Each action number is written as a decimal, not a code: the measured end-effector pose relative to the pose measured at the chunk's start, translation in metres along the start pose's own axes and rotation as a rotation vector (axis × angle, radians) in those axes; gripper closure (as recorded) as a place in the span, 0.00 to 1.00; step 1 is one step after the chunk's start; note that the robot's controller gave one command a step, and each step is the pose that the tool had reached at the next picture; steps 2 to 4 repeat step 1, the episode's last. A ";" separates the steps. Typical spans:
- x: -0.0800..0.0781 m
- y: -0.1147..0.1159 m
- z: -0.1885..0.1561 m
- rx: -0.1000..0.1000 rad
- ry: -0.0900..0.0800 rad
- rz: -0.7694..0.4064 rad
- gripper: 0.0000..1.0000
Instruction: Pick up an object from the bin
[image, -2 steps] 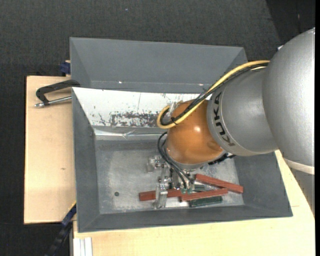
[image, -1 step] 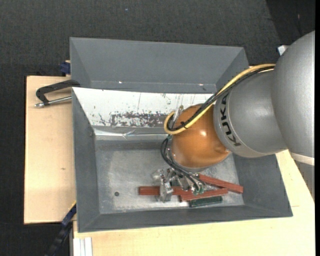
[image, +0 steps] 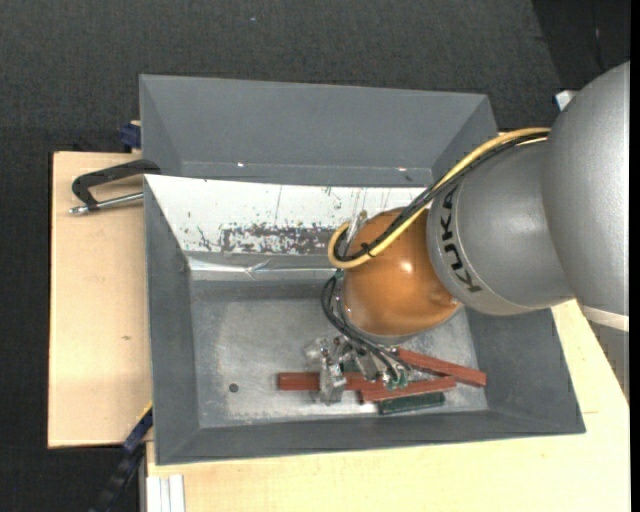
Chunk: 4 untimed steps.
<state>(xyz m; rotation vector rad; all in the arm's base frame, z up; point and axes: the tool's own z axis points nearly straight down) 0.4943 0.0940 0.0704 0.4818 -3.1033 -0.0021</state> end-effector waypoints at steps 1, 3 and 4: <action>-0.038 -0.032 -0.184 0.004 -0.016 -0.036 1.00; -0.038 -0.032 -0.184 0.004 -0.016 -0.036 1.00; -0.038 -0.032 -0.184 0.004 -0.016 -0.036 1.00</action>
Offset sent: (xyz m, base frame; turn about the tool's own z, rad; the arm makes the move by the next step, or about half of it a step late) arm 0.0000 0.0000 0.0000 0.0000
